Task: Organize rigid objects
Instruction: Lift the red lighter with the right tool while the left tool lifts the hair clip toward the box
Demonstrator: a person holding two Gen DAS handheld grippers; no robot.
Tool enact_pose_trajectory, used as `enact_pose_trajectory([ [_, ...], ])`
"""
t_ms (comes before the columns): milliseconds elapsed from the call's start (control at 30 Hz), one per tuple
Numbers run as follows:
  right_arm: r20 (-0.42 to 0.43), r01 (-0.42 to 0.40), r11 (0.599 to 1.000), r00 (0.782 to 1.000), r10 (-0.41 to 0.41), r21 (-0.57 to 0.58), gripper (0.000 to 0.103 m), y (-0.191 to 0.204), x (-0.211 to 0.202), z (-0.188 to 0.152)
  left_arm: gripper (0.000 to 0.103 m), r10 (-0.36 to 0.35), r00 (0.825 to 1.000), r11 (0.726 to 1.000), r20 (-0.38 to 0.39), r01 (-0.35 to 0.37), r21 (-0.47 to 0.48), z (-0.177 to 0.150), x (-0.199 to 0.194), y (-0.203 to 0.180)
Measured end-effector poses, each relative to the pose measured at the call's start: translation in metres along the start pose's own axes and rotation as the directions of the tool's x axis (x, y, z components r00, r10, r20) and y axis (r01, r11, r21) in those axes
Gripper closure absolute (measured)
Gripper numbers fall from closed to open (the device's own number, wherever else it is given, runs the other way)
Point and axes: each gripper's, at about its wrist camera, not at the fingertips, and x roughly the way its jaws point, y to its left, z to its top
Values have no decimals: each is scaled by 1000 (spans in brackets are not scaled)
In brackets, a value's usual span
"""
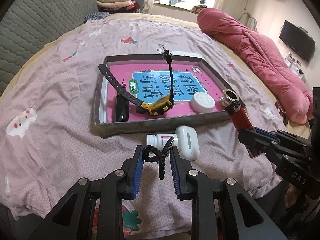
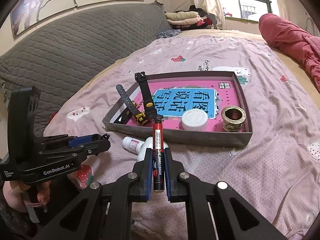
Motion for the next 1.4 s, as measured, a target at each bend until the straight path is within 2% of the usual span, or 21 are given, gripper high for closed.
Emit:
enact_pose_trajectory([
  [700, 120, 68, 997, 991, -63, -33, 92, 8, -24, 12, 76, 10, 997, 1000, 74, -8, -25, 13, -23, 2],
  [1100, 194, 90, 996, 977, -84, -24, 92, 8, -35, 30, 76, 27, 991, 998, 130, -19, -59, 39, -30, 6],
  [1400, 219, 90, 996, 972, -85, -12, 92, 6, -34, 40, 76, 28, 989, 998, 142, -20, -60, 49, -29, 2],
])
